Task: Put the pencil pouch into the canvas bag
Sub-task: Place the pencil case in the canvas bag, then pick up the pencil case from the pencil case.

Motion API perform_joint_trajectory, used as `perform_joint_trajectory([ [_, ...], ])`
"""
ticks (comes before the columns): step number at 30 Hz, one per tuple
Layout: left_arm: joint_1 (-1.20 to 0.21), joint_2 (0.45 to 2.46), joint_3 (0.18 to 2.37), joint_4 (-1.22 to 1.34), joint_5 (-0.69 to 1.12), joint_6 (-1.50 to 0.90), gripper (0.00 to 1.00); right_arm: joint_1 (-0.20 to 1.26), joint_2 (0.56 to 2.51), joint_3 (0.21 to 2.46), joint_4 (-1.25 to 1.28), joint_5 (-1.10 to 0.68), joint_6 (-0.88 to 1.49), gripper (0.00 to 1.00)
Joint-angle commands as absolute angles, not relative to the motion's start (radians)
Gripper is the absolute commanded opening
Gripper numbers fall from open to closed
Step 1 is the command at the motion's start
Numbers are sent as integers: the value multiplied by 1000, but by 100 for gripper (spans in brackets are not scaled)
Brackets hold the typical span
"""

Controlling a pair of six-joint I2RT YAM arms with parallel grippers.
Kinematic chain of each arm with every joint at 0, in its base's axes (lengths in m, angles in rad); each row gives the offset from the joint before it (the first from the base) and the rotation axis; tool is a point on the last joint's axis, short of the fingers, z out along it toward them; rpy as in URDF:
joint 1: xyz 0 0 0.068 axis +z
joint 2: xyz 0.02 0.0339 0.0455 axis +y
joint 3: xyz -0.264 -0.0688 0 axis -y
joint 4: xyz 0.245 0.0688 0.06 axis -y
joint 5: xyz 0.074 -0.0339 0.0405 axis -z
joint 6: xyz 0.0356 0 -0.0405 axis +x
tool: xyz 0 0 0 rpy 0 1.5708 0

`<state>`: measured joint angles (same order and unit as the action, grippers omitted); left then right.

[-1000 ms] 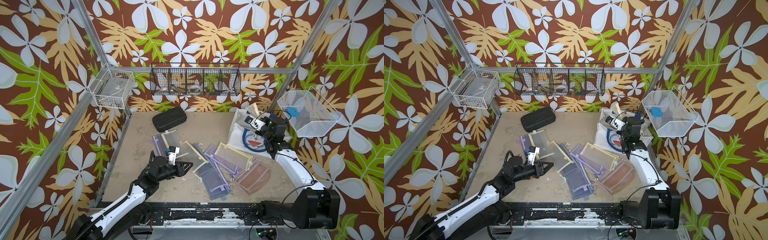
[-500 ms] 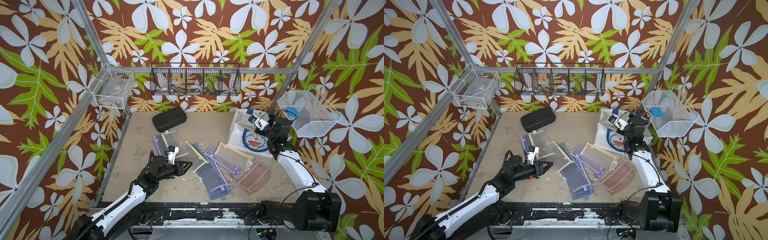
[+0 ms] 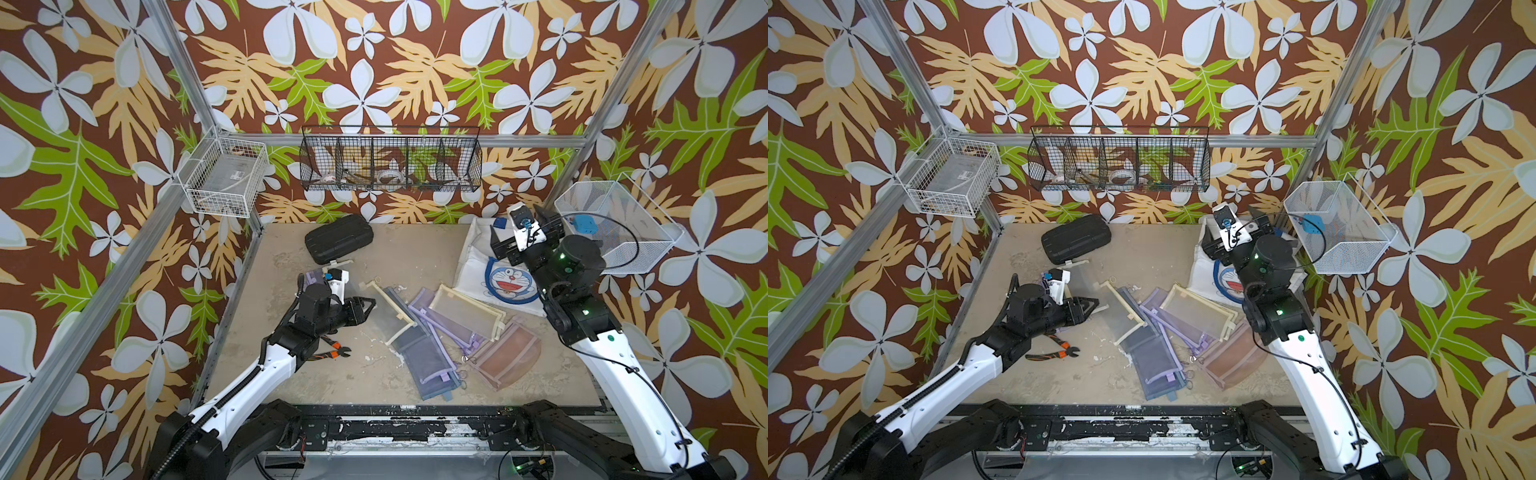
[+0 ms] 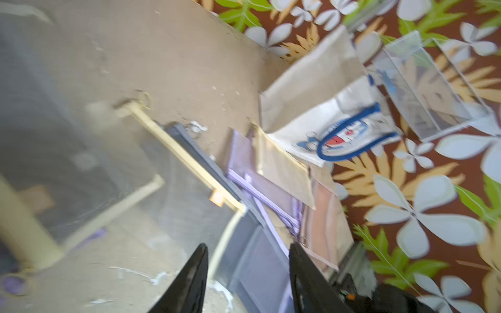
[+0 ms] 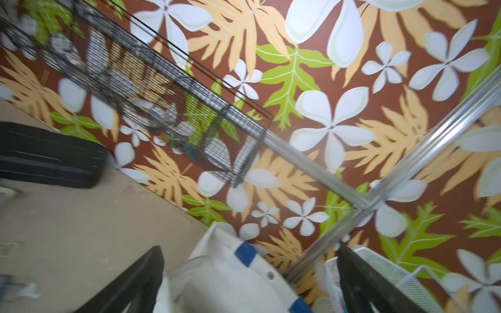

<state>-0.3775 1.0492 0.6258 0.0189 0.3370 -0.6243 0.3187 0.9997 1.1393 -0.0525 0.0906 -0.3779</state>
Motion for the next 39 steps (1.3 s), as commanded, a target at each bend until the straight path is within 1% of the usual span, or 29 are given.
perform_joint_trajectory([
  [1,-279,1092,639,-60,311,-588,51,425,983,1101,-127,296,-1,100],
  [3,-209,1124,639,-66,288,-586,51,498,998,1078,-176,278,125,100],
  [6,-140,1191,641,-60,250,-582,51,631,1045,1021,-197,204,195,100],
  [7,-130,1209,637,-50,235,-581,51,683,1061,999,-184,206,198,100],
  [9,-105,1251,633,-12,261,-593,50,795,1096,942,-124,243,222,100],
  [11,-105,1295,655,-4,271,-585,50,840,1127,893,-61,215,260,100],
  [13,-105,1340,679,-10,247,-583,49,841,1149,851,-6,133,298,100],
  [16,-106,1397,707,-6,228,-578,47,841,1150,801,49,83,334,100],
  [21,-105,1501,760,15,245,-598,42,842,1097,726,90,73,334,100],
  [27,-104,1593,791,69,293,-650,41,841,1083,699,102,87,345,100],
  [35,-103,1681,793,127,306,-712,41,841,1106,705,114,80,342,100],
  [39,-103,1716,780,173,314,-728,37,841,1108,706,112,79,339,100],
])
